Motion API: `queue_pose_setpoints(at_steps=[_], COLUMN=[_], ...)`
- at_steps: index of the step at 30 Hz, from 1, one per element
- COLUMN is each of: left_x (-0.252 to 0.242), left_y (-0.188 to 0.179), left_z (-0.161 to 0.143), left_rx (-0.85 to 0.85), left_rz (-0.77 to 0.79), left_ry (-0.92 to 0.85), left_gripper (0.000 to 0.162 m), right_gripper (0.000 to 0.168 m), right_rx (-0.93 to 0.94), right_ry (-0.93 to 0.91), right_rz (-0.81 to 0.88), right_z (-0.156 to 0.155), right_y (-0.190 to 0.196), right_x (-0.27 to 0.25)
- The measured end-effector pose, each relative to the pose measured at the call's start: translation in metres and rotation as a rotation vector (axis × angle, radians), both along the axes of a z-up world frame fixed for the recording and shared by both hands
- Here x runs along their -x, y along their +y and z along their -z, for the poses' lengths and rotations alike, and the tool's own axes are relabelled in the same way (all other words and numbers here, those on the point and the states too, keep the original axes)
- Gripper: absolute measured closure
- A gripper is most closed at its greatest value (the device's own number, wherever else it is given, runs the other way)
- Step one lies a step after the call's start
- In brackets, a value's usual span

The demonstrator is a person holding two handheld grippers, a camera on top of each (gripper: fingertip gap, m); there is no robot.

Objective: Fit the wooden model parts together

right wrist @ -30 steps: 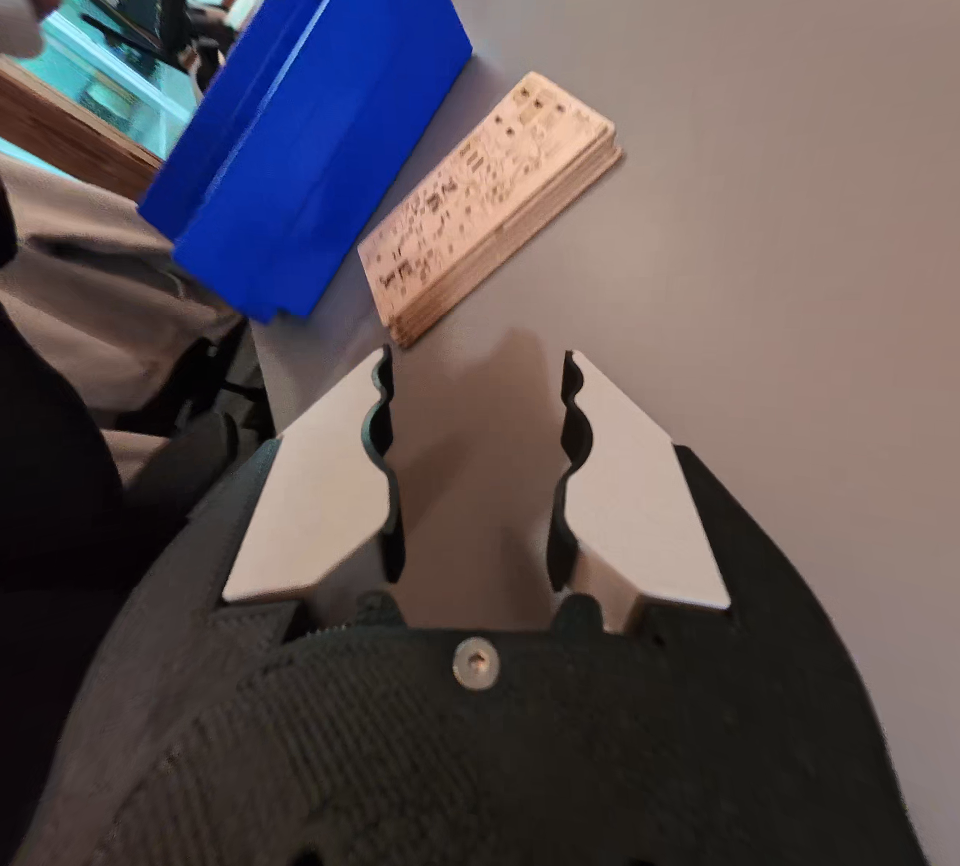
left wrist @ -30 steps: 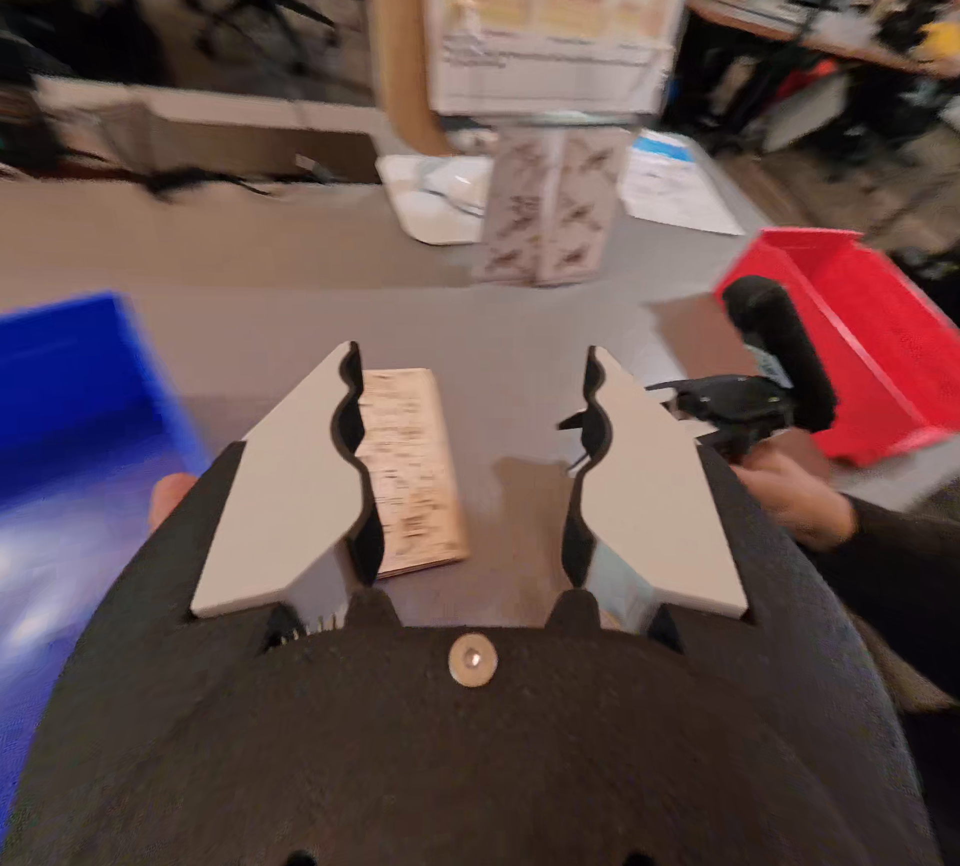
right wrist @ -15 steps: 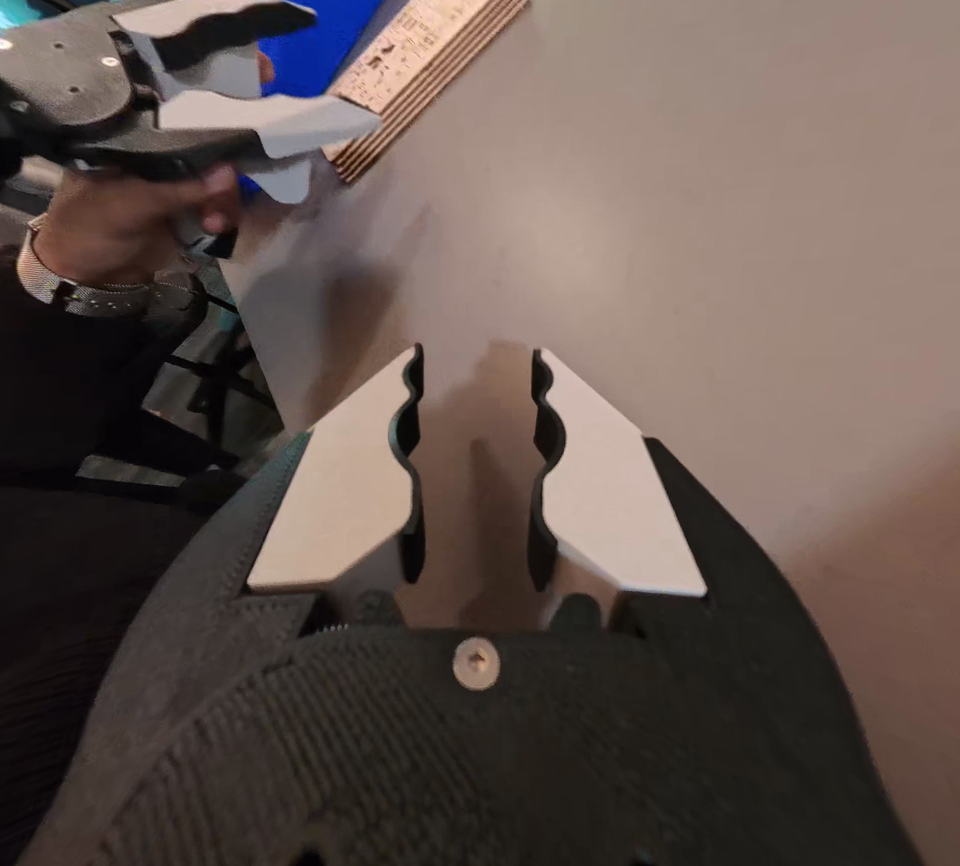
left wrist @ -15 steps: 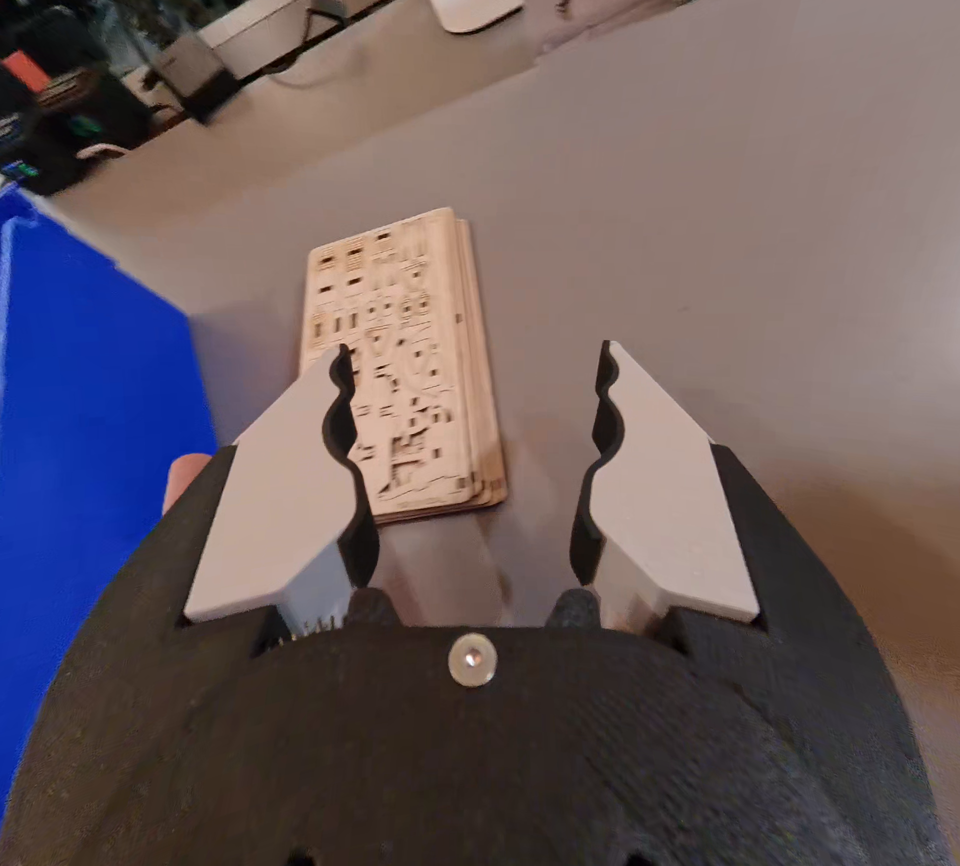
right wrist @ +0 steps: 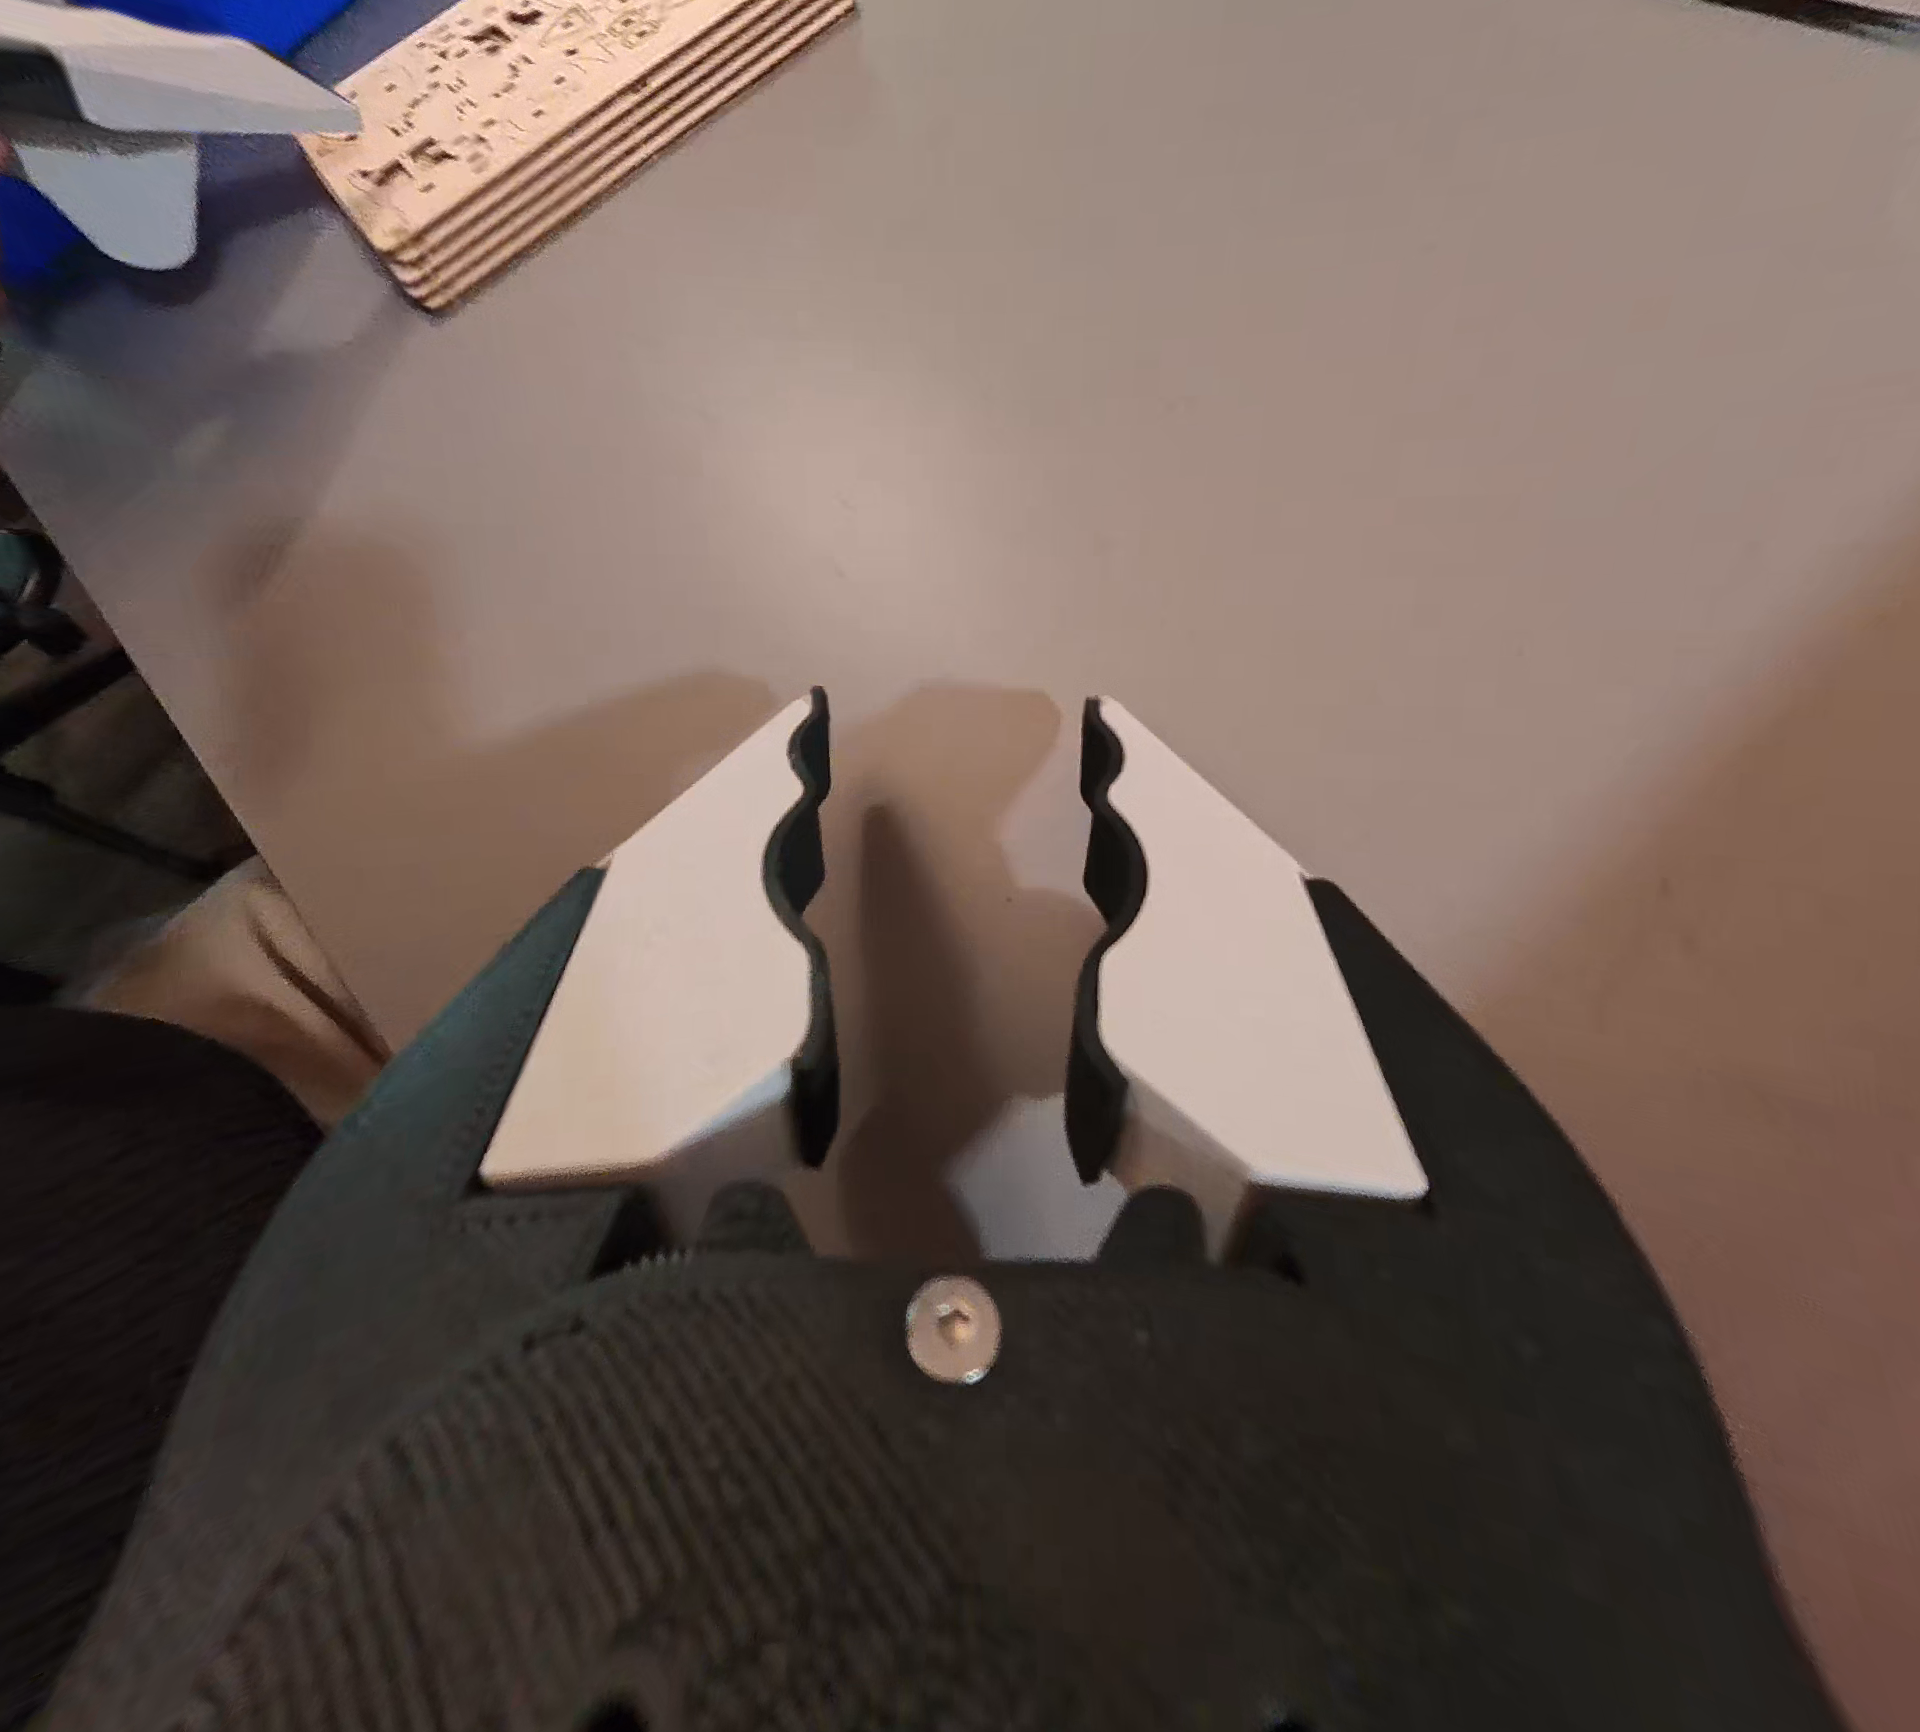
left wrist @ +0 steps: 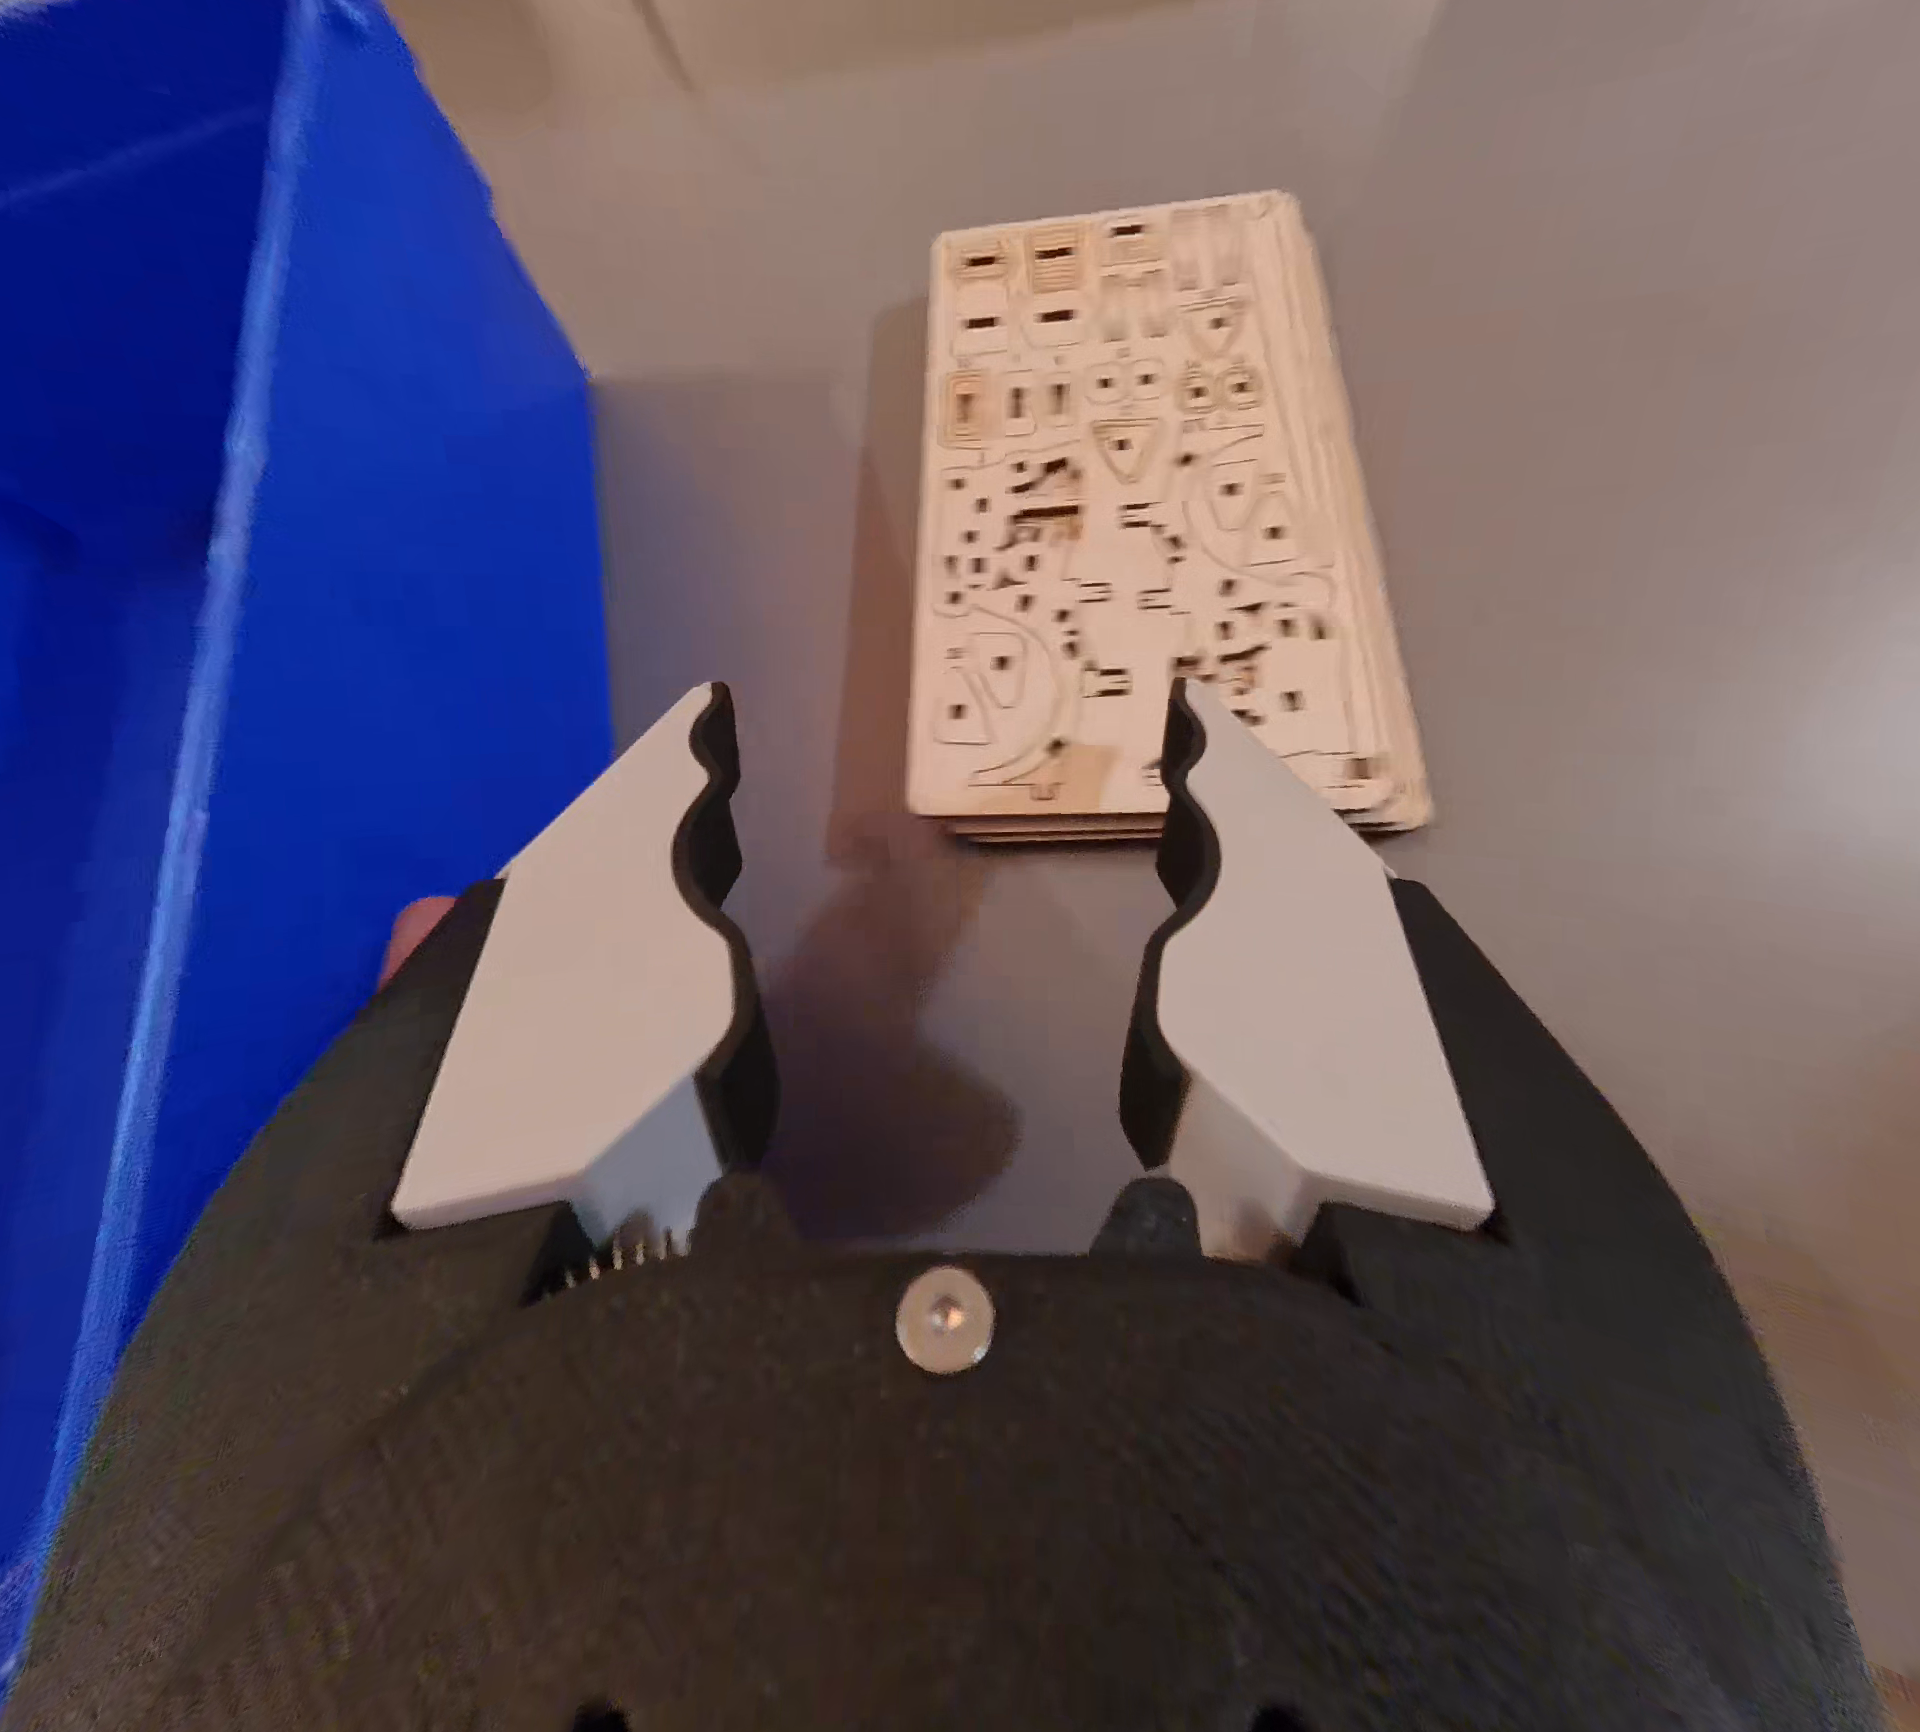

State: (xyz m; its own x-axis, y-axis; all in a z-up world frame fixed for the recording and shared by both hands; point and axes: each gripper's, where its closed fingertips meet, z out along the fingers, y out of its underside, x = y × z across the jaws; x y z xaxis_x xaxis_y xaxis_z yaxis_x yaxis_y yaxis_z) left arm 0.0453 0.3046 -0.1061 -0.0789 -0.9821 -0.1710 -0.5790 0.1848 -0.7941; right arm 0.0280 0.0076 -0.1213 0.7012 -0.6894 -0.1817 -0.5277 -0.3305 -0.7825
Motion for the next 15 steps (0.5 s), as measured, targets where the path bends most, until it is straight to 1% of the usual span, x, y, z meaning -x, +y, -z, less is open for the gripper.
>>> queue_pose_setpoints(at_steps=[2,3,4,5,7,9,10,11,12,15], left_x=[0.001,0.003,0.006,0.009,0.013,0.011,0.006,0.0,-0.008,-0.029], left_y=[0.019,0.025,0.022,0.01,-0.026,-0.056,-0.061,-0.062,-0.06,-0.06], left_z=[-0.008,-0.012,-0.014,-0.015,-0.022,-0.021,-0.016,-0.01,-0.007,-0.018], left_rx=[-0.138,-0.161,-0.13,-0.059,0.102,0.164,0.142,0.093,0.03,-0.099], left_rz=[-0.06,-0.089,-0.083,-0.049,0.045,0.119,0.122,0.118,0.099,0.06], left_ry=[-0.053,-0.075,-0.078,-0.07,-0.072,-0.053,-0.027,0.005,0.029,0.0], left_gripper=[0.077,0.075,0.073,0.069,0.062,0.054,0.049,0.043,0.04,0.041], right_gripper=[0.121,0.121,0.121,0.122,0.122,0.123,0.121,0.119,0.116,0.111], right_rx=[-0.031,-0.045,-0.056,-0.064,-0.071,-0.085,-0.099,-0.119,-0.144,-0.188], right_ry=[0.005,0.008,0.01,0.008,-0.006,-0.005,0.0,0.0,-0.01,-0.053], right_rz=[-0.029,-0.044,-0.059,-0.073,-0.087,-0.102,-0.106,-0.105,-0.101,-0.094], right_z=[-0.004,-0.006,-0.008,-0.01,-0.012,-0.014,-0.016,-0.019,-0.023,-0.032], right_y=[0.009,0.012,0.015,0.016,0.016,0.019,0.022,0.025,0.028,0.035], right_x=[0.003,0.005,0.007,0.01,0.012,0.014,0.014,0.013,0.011,0.006])
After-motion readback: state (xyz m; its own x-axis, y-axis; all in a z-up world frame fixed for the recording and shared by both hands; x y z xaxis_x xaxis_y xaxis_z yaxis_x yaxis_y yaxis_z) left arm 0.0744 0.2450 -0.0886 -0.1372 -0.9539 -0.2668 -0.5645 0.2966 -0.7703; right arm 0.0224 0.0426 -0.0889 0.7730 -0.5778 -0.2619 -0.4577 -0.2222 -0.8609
